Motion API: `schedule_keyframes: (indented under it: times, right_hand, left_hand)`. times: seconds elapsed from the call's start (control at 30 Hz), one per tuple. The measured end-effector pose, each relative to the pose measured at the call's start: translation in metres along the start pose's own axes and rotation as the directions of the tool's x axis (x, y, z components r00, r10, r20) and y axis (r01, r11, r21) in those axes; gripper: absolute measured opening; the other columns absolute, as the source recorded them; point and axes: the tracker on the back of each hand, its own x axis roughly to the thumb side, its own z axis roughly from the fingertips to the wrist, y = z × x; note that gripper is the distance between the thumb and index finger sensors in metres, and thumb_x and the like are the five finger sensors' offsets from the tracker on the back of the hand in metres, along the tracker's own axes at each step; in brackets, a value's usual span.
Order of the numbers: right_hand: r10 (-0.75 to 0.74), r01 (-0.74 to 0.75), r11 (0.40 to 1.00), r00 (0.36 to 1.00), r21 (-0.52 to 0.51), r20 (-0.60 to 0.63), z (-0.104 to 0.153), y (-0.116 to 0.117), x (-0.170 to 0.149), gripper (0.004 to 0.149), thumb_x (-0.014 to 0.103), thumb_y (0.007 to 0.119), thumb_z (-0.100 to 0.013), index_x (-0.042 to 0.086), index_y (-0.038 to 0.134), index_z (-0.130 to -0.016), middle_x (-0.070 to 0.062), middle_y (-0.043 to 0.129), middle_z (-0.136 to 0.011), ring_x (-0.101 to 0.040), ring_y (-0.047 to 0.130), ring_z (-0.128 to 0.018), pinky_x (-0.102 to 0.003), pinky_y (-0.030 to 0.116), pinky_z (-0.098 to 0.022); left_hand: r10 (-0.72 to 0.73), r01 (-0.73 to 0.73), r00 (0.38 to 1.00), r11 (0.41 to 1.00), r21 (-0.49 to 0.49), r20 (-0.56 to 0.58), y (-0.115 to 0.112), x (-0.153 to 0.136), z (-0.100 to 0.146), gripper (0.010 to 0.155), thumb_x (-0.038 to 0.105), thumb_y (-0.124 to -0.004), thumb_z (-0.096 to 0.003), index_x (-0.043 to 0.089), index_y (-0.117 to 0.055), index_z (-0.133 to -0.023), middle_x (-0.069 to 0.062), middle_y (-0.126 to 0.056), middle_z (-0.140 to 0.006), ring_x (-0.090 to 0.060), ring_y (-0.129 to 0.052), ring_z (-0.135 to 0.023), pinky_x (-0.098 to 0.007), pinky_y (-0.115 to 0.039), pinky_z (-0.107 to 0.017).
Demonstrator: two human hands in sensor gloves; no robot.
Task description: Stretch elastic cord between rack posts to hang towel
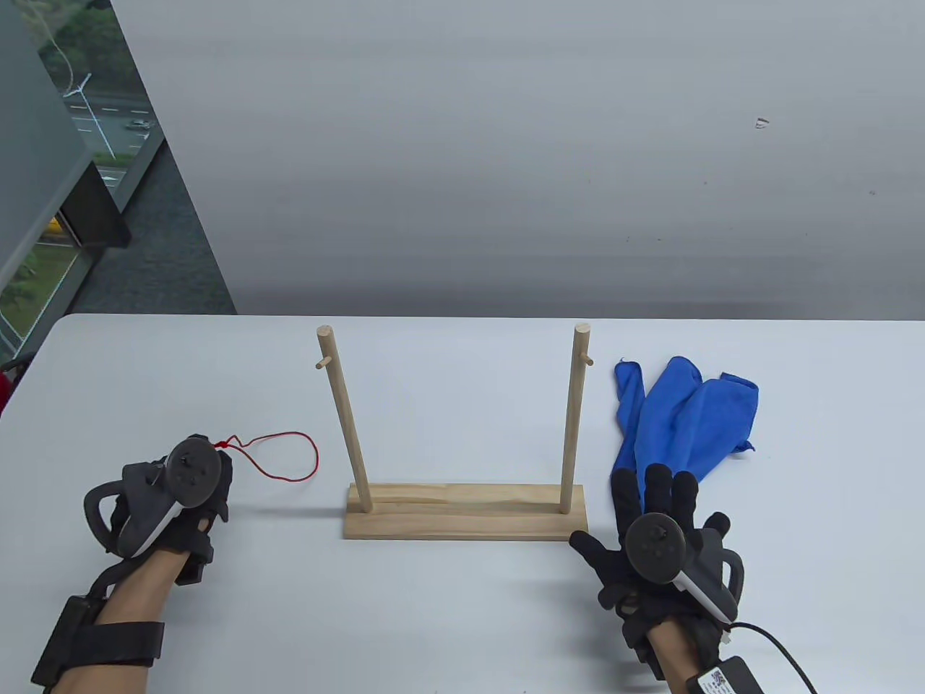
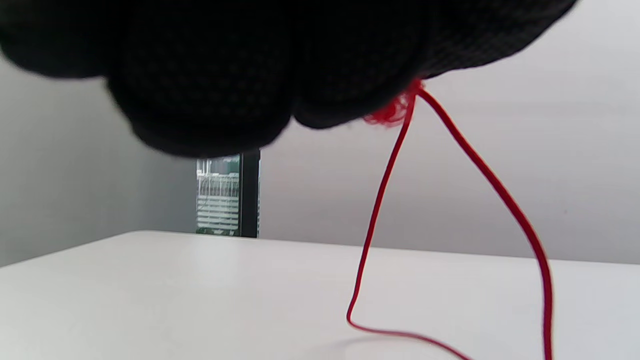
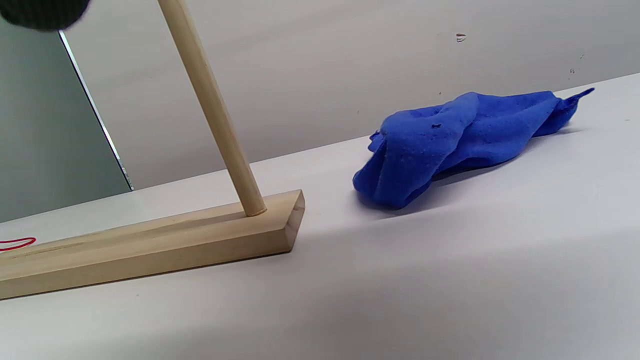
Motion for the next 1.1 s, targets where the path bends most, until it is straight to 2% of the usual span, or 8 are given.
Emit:
schedule_keyframes:
  times: [0.3, 0.6, 1.1]
  right_hand:
    - [-0.005, 0.005, 1.000, 1.000, 0.002, 0.006, 0.000, 0.001, 0.000, 0.094, 0.081, 0.056, -0.042, 0.033, 0.004, -0.103, -0.010, -0.012, -0.105, -0.044, -0.010, -0.098, -0.078, 0.002, -0.052]
    - [-0.012, 0.012, 1.000, 1.000, -0.008, 0.004, 0.001, 0.001, -0.001, 0.094, 0.081, 0.056, -0.042, 0.033, 0.004, -0.104, -0.010, -0.012, -0.105, -0.045, -0.010, -0.098, -0.078, 0.002, -0.052]
    - [-0.020, 0.020, 1.000, 1.000, -0.016, 0.000, 0.001, -0.001, -0.003, 0.093, 0.081, 0.056, -0.043, 0.033, 0.004, -0.104, -0.010, -0.012, -0.105, -0.044, -0.010, -0.098, -0.078, 0.002, -0.052]
  left_hand:
    - [-0.031, 0.017, 0.995, 0.988, 0.153, 0.092, 0.051, 0.021, 0.020, 0.045, 0.049, -0.084, -0.0446, 0.013, -0.088, -0.072, 0.012, -0.101, -0.028, -0.019, -0.107, -0.015, -0.039, -0.091, -0.020]
    - [-0.075, 0.028, 0.983, 0.963, 0.268, 0.165, 0.091, 0.038, 0.032, 0.045, 0.049, -0.084, -0.0444, 0.014, -0.088, -0.072, 0.012, -0.101, -0.027, -0.018, -0.107, -0.015, -0.039, -0.091, -0.020]
    - [-0.097, -0.040, 0.947, 0.910, 0.412, 0.306, 0.149, 0.078, 0.036, 0.045, 0.050, -0.084, -0.0444, 0.014, -0.089, -0.072, 0.013, -0.101, -0.027, -0.018, -0.107, -0.015, -0.038, -0.091, -0.021]
